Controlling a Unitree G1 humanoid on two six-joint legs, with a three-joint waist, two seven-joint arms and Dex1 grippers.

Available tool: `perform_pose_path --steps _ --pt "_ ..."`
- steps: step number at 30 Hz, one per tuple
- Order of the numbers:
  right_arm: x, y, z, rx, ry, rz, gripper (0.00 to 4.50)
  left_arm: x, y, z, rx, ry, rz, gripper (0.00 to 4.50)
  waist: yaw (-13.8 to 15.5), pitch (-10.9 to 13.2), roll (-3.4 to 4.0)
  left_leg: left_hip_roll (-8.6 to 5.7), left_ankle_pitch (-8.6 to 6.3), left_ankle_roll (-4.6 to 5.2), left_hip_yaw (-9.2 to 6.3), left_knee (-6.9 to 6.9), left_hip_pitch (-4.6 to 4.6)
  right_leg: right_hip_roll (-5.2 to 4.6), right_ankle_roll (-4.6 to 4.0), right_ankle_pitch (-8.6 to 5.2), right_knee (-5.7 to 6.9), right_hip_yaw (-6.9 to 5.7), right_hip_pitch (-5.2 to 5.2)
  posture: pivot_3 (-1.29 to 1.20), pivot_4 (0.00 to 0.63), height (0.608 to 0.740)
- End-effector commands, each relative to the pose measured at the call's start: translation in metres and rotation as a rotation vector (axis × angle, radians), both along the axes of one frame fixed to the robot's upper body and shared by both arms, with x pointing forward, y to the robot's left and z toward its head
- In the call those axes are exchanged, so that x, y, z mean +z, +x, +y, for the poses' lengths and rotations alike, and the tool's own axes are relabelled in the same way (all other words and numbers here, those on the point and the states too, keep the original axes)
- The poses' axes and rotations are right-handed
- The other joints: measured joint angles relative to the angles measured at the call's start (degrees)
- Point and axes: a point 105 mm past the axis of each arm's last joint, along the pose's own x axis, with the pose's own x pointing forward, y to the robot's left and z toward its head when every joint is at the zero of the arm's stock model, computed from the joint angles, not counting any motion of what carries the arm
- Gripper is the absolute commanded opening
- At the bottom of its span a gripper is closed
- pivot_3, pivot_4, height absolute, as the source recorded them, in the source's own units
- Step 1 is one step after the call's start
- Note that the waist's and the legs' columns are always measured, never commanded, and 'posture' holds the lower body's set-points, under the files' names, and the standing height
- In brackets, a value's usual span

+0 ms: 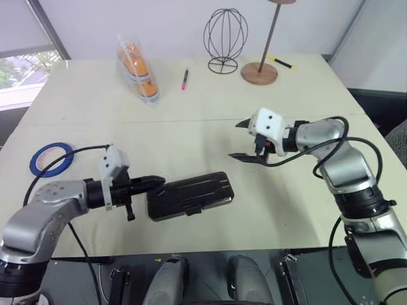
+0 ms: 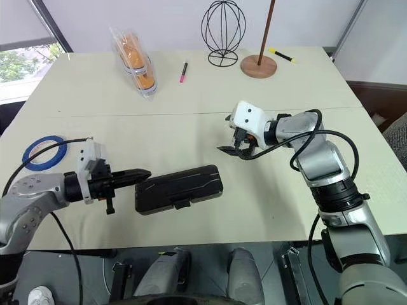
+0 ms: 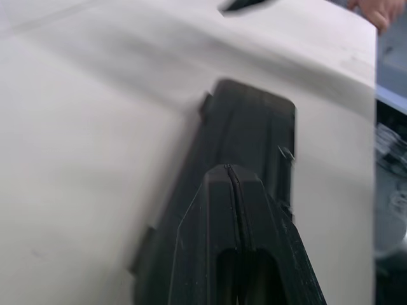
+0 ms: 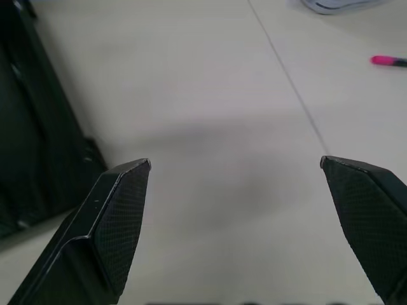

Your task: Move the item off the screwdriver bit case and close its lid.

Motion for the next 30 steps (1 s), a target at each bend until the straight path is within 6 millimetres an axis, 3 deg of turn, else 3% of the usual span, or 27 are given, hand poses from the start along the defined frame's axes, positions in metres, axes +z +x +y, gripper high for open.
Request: perform_pose_path --steps 1,7,12,16,20,30 --pt "0.018 -0.019 0.016 0.056 0.138 0.065 3.14 0.007 0.013 -0.002 0.006 -0.002 -0.033 0.00 0.0 0.0 0.00 0.00 0.00 0.00 0.00 0.00 0.00 0.00 0.00 0.00 0.00 0.00 0.00 0.00 0.150 0.740" --pt "0.015 -0.048 0.040 0.124 0.236 0.307 0.07 0.018 0.034 -0.004 -0.054 0.043 -0.057 0.00 0.0 0.0 0.00 -0.02 0.00 0.01 -0.01 0.01 -0.01 0.01 0.00 0.00 0.00 -0.02 0.00 0.00 0.150 0.740" --pt "0.017 -0.077 0.063 0.168 0.285 0.558 0.07 0.028 0.057 -0.009 -0.099 0.077 -0.085 0.00 -0.1 0.0 0.00 -0.01 0.00 0.01 -0.03 0.01 -0.03 0.05 0.00 0.00 0.03 -0.05 -0.05 0.00 0.150 0.740" --pt "0.003 -0.098 0.073 0.184 0.257 0.752 0.07 0.027 0.071 -0.019 -0.167 0.131 -0.094 0.00 0.0 0.0 -0.01 -0.02 0.00 0.01 -0.03 0.01 -0.06 0.04 0.01 0.00 0.02 -0.05 -0.06 0.00 0.150 0.740" --pt "-0.010 -0.102 0.079 0.188 0.291 0.892 0.07 0.018 0.085 -0.027 -0.216 0.173 -0.075 0.00 0.0 0.0 -0.03 -0.07 -0.01 0.03 -0.02 0.06 -0.10 0.01 0.02 0.01 0.01 -0.06 -0.06 0.00 0.150 0.740" --pt "-0.065 -0.094 0.092 -0.076 0.329 1.151 0.07 0.001 0.093 -0.045 -0.321 0.222 -0.052 0.00 -0.4 0.0 -0.03 -0.04 0.00 0.04 0.01 0.07 -0.18 0.01 0.02 0.01 0.10 -0.05 -0.19 0.00 0.150 0.740"
